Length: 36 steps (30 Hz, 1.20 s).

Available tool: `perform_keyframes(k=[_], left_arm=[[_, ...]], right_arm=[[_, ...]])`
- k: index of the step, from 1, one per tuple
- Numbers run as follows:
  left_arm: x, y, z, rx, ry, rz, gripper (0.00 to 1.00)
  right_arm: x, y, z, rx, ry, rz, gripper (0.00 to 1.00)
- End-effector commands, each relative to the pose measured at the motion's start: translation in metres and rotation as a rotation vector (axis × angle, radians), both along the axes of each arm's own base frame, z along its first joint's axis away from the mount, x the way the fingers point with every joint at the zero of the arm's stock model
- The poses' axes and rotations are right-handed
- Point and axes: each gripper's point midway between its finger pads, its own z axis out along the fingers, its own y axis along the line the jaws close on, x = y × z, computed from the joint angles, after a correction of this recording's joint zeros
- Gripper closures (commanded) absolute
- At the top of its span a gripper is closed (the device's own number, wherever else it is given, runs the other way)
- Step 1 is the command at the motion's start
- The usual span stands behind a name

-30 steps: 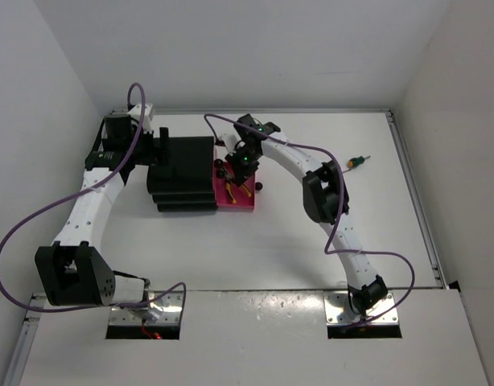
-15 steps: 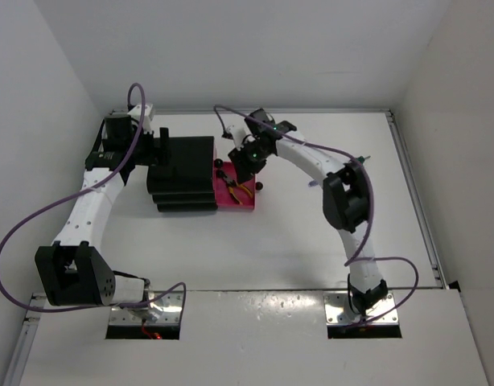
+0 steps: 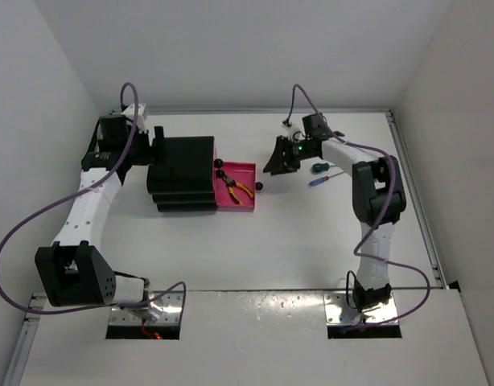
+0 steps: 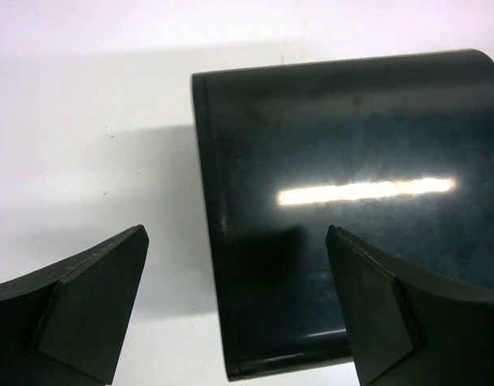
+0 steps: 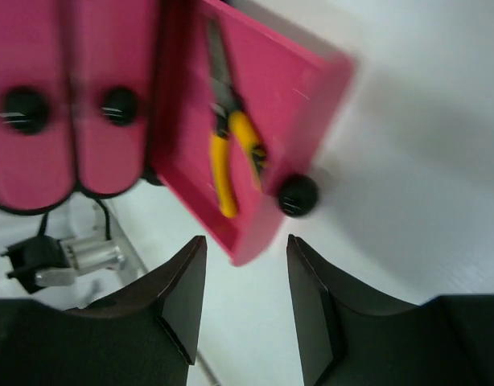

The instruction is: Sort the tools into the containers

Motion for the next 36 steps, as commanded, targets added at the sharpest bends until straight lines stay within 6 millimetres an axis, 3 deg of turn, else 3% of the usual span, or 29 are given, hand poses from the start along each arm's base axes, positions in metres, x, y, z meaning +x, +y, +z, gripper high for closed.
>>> perform_keyframes(k=[1, 7, 11, 14, 18, 22, 28, 36], left_arm=[[0.005, 0.007, 0.028, -0.029, -0.078, 0.028, 0.01], [0.005, 0.013, 0.028, -0.038, -0.079, 0.035, 0.01], [0.006, 0.016, 0.025, -0.071, -0.069, 0.043, 0.01], [0.006, 0.035, 0.014, -0.087, -0.042, 0.094, 0.01], [0.006, 0.049, 0.019, -0.125, -0.063, 0.124, 0.01], [0.007, 0.051, 0.016, -0.147, -0.055, 0.124, 0.01], [0.009, 0.051, 0.007, -0.149, -0.044, 0.125, 0.01], [0.016, 0.051, -0.017, -0.219, 0.015, 0.098, 0.01]], right_arm=[[-0.007, 0.015, -0.003, 0.151, 0.141, -0.018, 0.55], [0.009, 0.020, -0.024, 0.167, 0.213, -0.103, 0.54], [0.002, 0.025, -0.039, 0.273, 0.328, -0.095, 0.62], [0.000, 0.021, -0.056, 0.278, 0.381, -0.112, 0.64], [-0.006, 0.017, -0.070, 0.282, 0.425, -0.130, 0.65], [-0.001, 0.003, -0.073, 0.286, 0.430, -0.161, 0.65], [-0.003, 0.006, -0.081, 0.310, 0.467, -0.145, 0.65], [0.004, 0.031, -0.085, 0.369, 0.472, -0.102, 0.64]])
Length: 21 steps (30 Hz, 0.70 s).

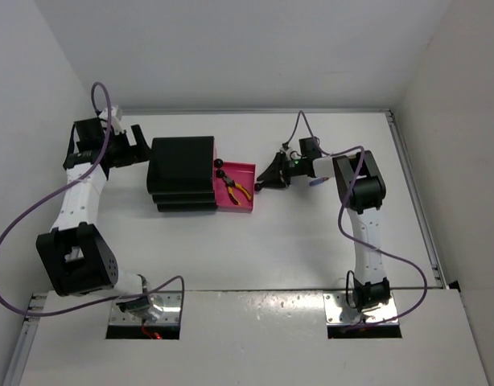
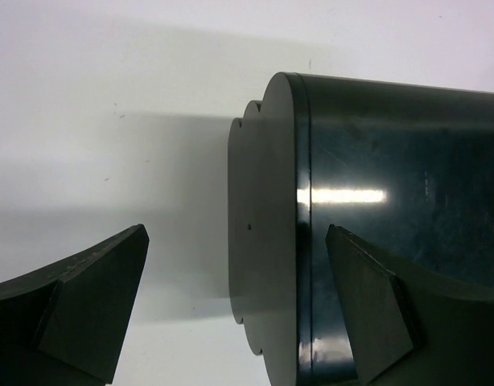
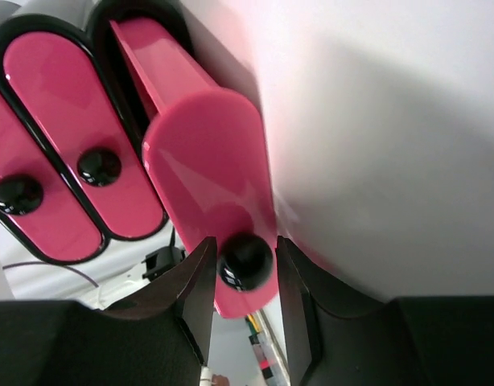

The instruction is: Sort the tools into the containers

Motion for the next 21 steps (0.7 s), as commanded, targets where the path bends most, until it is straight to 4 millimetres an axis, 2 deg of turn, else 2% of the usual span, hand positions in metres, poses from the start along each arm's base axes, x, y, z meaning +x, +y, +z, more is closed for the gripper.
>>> perform_keyframes(k=[1, 3, 4, 11, 14, 16, 19, 21], left_arm=[[0.009, -0.001, -0.006, -0.084, -0.006, -0.028, 0.01], [0.010, -0.003, -0.012, -0.114, 0.006, -0.050, 0.01], [0.011, -0.003, -0.008, -0.111, -0.002, -0.050, 0.01], [0.005, 0.042, -0.019, -0.096, 0.029, 0.114, 0.01], [-0.001, 0.045, -0.026, -0.130, 0.041, 0.118, 0.01], [-0.001, 0.044, -0.039, -0.142, 0.073, 0.120, 0.01], [-0.007, 0.051, -0.056, -0.140, 0.108, 0.150, 0.01], [-0.007, 0.052, -0.056, -0.134, 0.110, 0.157, 0.01]], right_arm=[[0.014, 0.016, 0.010, 0.053, -0.042, 0.018, 0.64], [0.017, 0.021, 0.011, 0.061, -0.056, 0.023, 0.64], [0.019, 0.022, 0.010, 0.064, -0.048, 0.019, 0.64], [0.029, 0.024, 0.007, 0.060, -0.058, 0.012, 0.64], [0.028, 0.028, 0.004, 0.059, -0.057, 0.021, 0.64], [0.026, 0.034, 0.008, 0.068, -0.065, 0.039, 0.64], [0.022, 0.039, 0.004, 0.067, -0.056, 0.049, 0.64], [0.019, 0.043, 0.004, 0.067, -0.055, 0.060, 0.64]])
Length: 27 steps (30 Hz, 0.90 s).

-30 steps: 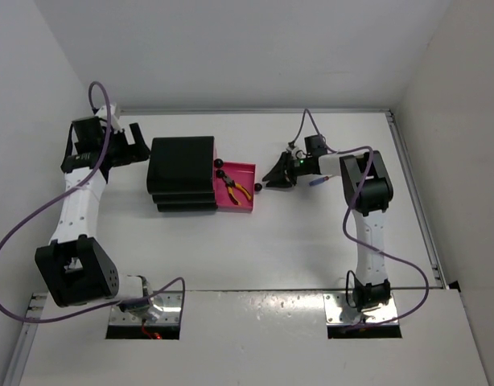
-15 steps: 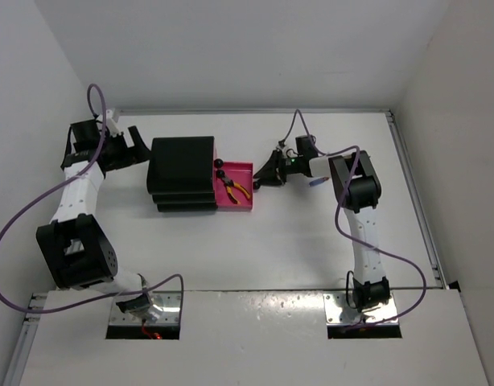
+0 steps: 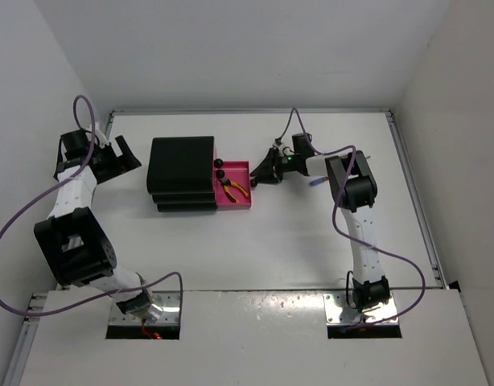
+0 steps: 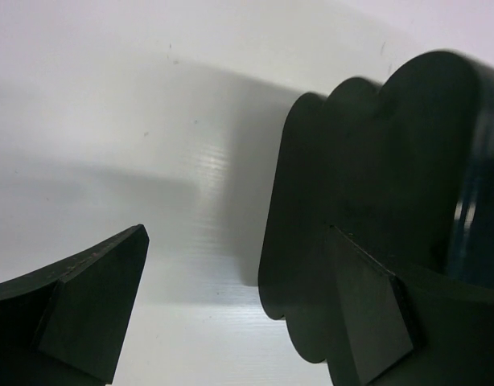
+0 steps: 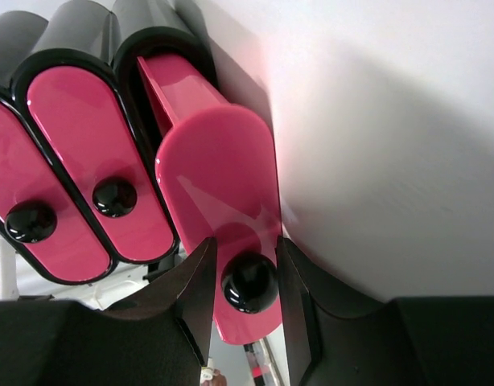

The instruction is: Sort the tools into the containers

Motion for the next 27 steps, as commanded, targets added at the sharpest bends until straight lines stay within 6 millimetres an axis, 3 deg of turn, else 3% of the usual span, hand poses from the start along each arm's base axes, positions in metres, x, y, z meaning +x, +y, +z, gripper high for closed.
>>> perform_keyframes(k=[1, 12, 23, 27], left_arm=[[0.000, 0.005, -0.012, -0.002, 0.018, 0.020, 0.01], [-0.016, -0.014, -0.054, 0.050, 0.158, -0.048, 0.01], [-0.018, -0.073, -0.073, 0.068, 0.214, -0.234, 0.01], [-0.018, -0.082, -0.080, 0.071, 0.231, -0.265, 0.01]], right_arm=[[-0.002, 0.018, 0.006, 0.018, -0.018, 0.038, 0.64], [-0.020, 0.046, 0.011, 0.032, -0.017, 0.102, 0.64], [-0.022, 0.076, 0.016, 0.064, -0.035, 0.137, 0.64], [-0.027, 0.087, 0.016, 0.073, -0.031, 0.153, 0.64]])
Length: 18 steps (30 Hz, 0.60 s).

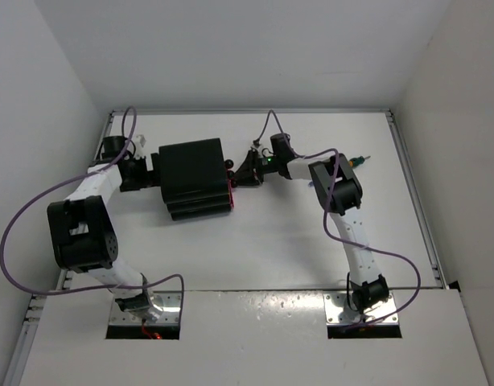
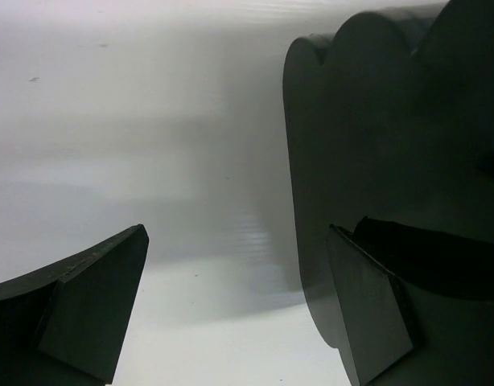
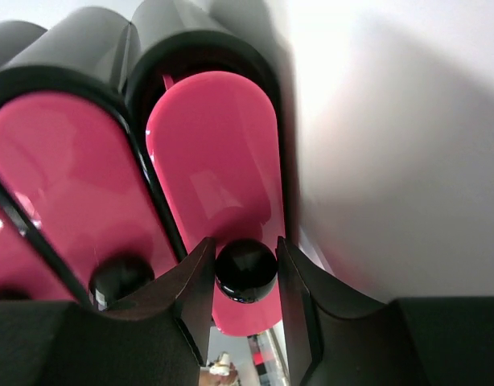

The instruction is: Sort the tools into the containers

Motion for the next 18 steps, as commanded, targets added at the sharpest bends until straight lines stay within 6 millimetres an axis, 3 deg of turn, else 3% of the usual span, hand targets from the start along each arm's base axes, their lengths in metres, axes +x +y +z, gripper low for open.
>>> perform_keyframes(k=[1, 9, 11, 18], left_arm=[[0.001, -0.023, -0.005, -0.044, 0.015, -0.065, 0.01], [0.015, -0.034, -0.012, -0.093, 0.028, -0.114, 0.01], [0.025, -0.038, -0.009, -0.120, 0.014, -0.133, 0.01], [0.053, -0.051, 0.002, -0.156, -0.029, -0.196, 0.01]], right_arm=[[-0.011, 0.023, 0.009, 0.045, -0.015, 0.061, 0.64], [-0.043, 0.032, 0.007, 0.043, 0.015, 0.107, 0.64], [-0.047, 0.031, 0.015, 0.050, -0.003, 0.108, 0.64], [-0.066, 0.021, 0.012, 0.039, 0.021, 0.119, 0.64]])
